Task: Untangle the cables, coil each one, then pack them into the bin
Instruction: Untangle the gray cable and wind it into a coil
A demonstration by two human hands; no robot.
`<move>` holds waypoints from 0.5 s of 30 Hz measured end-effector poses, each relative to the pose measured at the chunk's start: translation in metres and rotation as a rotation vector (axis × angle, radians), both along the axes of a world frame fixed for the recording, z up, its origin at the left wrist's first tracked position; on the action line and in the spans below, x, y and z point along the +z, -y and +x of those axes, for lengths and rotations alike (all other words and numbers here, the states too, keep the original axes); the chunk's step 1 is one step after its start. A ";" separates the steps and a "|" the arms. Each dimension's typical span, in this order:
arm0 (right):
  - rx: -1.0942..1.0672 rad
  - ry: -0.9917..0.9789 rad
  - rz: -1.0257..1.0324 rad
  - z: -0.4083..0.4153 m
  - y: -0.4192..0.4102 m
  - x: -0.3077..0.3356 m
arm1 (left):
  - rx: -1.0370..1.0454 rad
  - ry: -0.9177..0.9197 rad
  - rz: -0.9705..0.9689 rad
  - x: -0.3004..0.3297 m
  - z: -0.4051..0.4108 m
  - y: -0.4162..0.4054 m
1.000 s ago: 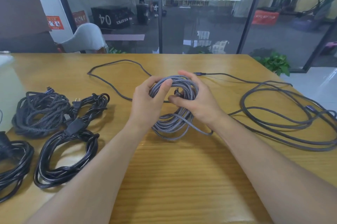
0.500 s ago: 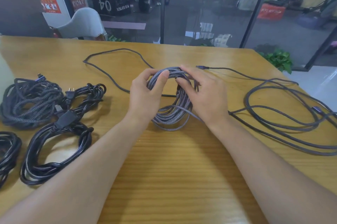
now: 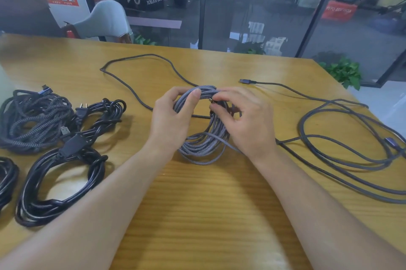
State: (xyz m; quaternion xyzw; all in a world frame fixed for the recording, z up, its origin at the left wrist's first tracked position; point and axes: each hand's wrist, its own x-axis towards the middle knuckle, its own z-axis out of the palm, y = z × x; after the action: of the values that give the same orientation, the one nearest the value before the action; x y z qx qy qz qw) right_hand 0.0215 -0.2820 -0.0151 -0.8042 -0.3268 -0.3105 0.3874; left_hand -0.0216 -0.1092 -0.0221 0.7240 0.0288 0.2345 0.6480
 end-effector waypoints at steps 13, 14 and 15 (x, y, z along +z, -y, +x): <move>0.209 -0.481 0.636 -0.014 0.002 0.032 | 0.058 -0.029 -0.038 0.002 -0.003 -0.018; 0.225 -0.601 0.824 -0.011 0.006 0.035 | 0.048 -0.029 -0.047 0.002 -0.003 -0.016; 0.254 -0.715 0.996 -0.008 0.010 0.036 | 0.032 -0.028 -0.054 0.002 -0.002 -0.013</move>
State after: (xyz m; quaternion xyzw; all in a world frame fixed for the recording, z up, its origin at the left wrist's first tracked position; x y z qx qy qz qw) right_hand 0.0133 -0.2916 0.0213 -0.5364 -0.0860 -0.0886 0.8349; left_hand -0.0240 -0.0959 -0.0200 0.7090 0.0560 0.2339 0.6629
